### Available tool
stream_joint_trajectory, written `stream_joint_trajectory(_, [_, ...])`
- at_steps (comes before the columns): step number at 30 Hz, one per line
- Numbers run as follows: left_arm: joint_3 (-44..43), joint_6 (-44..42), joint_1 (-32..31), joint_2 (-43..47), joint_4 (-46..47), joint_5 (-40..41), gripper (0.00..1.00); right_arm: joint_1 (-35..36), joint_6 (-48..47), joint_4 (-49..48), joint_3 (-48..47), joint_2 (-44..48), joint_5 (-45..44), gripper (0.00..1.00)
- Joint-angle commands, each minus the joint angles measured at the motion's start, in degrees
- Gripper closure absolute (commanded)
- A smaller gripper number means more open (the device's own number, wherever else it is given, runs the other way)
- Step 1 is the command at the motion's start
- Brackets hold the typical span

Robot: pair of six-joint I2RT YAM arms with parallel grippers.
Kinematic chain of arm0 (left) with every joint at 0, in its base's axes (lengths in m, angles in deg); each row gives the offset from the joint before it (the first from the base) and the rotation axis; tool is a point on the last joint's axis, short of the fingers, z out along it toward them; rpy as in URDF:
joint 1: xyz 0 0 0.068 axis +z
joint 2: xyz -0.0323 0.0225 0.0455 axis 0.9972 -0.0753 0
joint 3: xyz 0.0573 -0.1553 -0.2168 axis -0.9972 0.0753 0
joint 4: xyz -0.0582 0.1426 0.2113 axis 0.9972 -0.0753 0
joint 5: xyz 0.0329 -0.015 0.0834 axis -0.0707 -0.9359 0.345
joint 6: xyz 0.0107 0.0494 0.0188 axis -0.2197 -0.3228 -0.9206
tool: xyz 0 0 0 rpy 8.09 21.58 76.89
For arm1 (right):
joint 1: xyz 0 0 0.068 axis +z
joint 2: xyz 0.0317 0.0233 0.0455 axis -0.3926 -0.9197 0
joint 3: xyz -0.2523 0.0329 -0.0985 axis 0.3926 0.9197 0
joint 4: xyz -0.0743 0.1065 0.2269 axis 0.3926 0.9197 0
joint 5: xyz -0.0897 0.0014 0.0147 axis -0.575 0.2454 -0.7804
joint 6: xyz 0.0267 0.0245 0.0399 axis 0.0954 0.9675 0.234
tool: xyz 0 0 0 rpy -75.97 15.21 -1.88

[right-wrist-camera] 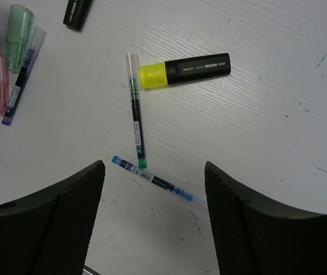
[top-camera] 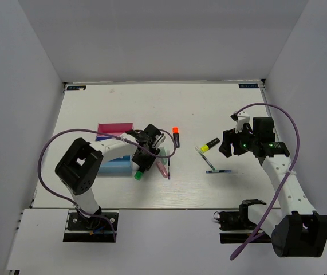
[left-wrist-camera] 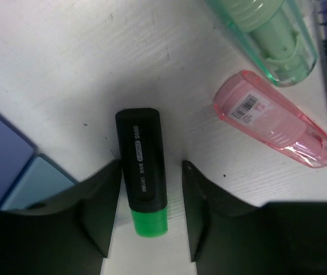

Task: Sort the stationery into containers
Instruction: Pick up the stationery from the center of the board, then place the stationery in the storage box.

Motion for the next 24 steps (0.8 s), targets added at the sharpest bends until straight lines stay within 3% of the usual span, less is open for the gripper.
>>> stream_joint_trajectory(1, [1.0, 0.6, 0.1, -0.3, 2.5, -0.9, 0.49, -0.1, 0.3, 0.3, -1.4, -0.1, -0.2, 0.26])
stream_joint_trajectory(3, [1.4, 0.6, 0.1, -0.8, 2.8, -0.7, 0.52, -0.3, 0.5, 0.0, -1.4, 0.3, -0.2, 0.26])
stream_joint_trajectory(6, [2.3, 0.8, -0.5, -1.4, 3.6, 0.2, 0.68, -0.1, 0.5, -0.1, -1.3, 0.5, -0.1, 0.26])
stream_joint_trajectory(7, [2.3, 0.7, -0.6, -1.6, 3.7, 0.2, 0.8, -0.1, 0.5, -0.1, -1.4, 0.6, -0.1, 0.26])
stream_joint_trajectory(10, [1.9, 0.7, -2.0, -1.0, 3.1, 0.3, 0.96, -0.3, 0.4, -0.3, -1.1, 1.0, 0.1, 0.26])
stream_joint_trajectory(16, [-8.6, -1.7, -5.2, 5.1, -3.7, -0.8, 1.0, -0.2, -0.3, -0.4, -0.9, 1.6, 0.9, 0.24])
stream_joint_trajectory(19, [-17.9, -6.1, -4.8, 6.9, -8.9, 0.4, 1.0, -0.1, -0.2, -0.6, -0.8, 2.0, 1.1, 0.42])
stream_joint_trajectory(20, [-19.4, -9.3, -3.8, 6.7, -11.0, 0.6, 1.0, -0.1, -0.4, -0.6, -0.8, 2.1, 1.2, 0.52])
stream_joint_trajectory(24, [-26.1, -16.4, 1.8, 6.1, -17.4, -1.6, 1.0, -0.1, -0.5, -0.9, -0.4, 2.8, 1.5, 0.57])
